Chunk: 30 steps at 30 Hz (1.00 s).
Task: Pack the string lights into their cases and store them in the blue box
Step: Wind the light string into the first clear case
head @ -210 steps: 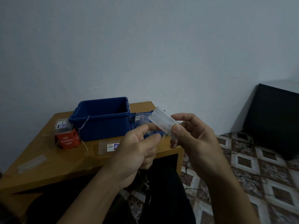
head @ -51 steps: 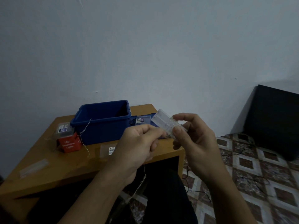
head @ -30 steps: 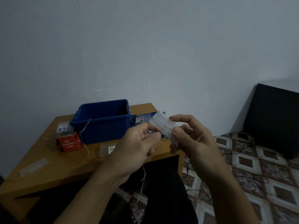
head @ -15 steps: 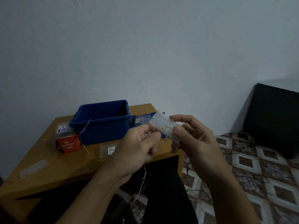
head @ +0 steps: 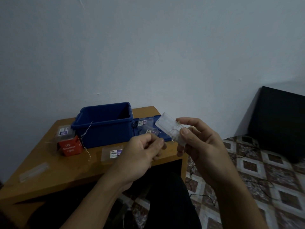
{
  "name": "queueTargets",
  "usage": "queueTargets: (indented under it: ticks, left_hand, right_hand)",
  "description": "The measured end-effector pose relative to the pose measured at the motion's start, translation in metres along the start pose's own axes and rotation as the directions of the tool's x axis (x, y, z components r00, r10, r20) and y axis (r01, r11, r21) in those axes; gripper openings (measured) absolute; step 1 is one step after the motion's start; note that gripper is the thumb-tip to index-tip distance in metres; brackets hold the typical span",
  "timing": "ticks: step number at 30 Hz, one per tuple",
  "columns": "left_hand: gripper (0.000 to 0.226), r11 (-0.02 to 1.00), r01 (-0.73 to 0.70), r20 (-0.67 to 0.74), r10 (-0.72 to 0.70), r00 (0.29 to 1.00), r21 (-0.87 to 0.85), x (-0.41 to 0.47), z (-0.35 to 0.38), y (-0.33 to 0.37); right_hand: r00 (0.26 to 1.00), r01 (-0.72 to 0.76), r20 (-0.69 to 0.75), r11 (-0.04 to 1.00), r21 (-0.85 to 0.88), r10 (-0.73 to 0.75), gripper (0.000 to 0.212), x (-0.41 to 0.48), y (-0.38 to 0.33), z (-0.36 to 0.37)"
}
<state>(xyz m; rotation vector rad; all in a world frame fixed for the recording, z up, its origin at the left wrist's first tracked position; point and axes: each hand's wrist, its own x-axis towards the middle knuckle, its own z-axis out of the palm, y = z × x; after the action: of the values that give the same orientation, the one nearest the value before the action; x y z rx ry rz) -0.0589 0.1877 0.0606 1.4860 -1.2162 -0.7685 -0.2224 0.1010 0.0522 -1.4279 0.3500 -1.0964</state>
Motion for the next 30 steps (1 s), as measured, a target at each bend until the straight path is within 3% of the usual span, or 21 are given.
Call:
queueTargets:
  ticks: [9,14,16,18,23,26,30]
  left_hand:
    - [0.018,0.997,0.055,0.054,-0.052,0.997,-0.046,0.002,-0.004,0.007]
    - [0.023,0.997,-0.050,0.121,0.042,0.992,0.061,0.006,-0.013,0.016]
    - [0.029,0.985,-0.095,0.175,0.069,0.982,0.146,0.010,-0.019,0.021]
    - [0.016,0.976,-0.104,0.217,0.061,0.974,0.192,0.015,-0.026,0.030]
    - [0.035,0.955,-0.076,0.336,-0.025,0.942,0.286,0.024,-0.040,0.053]
    - [0.046,0.934,-0.094,0.288,-0.010,0.958,0.343,0.028,-0.042,0.067]
    - [0.031,0.886,-0.171,0.205,0.089,0.975,0.430,0.022,-0.036,0.075]
  right_hand:
    - [0.981,-0.108,0.185,0.965,0.239,0.064,0.030,-0.001,-0.003,-0.001]
    - [0.911,-0.190,0.408,0.941,0.281,0.062,0.041,-0.003,-0.004,-0.007]
    - [0.884,-0.209,0.460,0.952,0.224,0.086,0.038,-0.005,-0.005,-0.008]
    - [0.872,-0.216,0.471,0.967,0.136,0.129,0.029,-0.006,-0.007,-0.010]
    - [0.875,-0.111,0.459,0.986,-0.124,0.156,0.021,-0.008,-0.008,-0.010]
    - [0.901,-0.062,0.405,0.969,-0.239,0.158,0.019,-0.008,-0.011,-0.005]
    - [0.966,0.042,0.250,0.906,-0.422,0.072,0.013,-0.006,-0.008,-0.001]
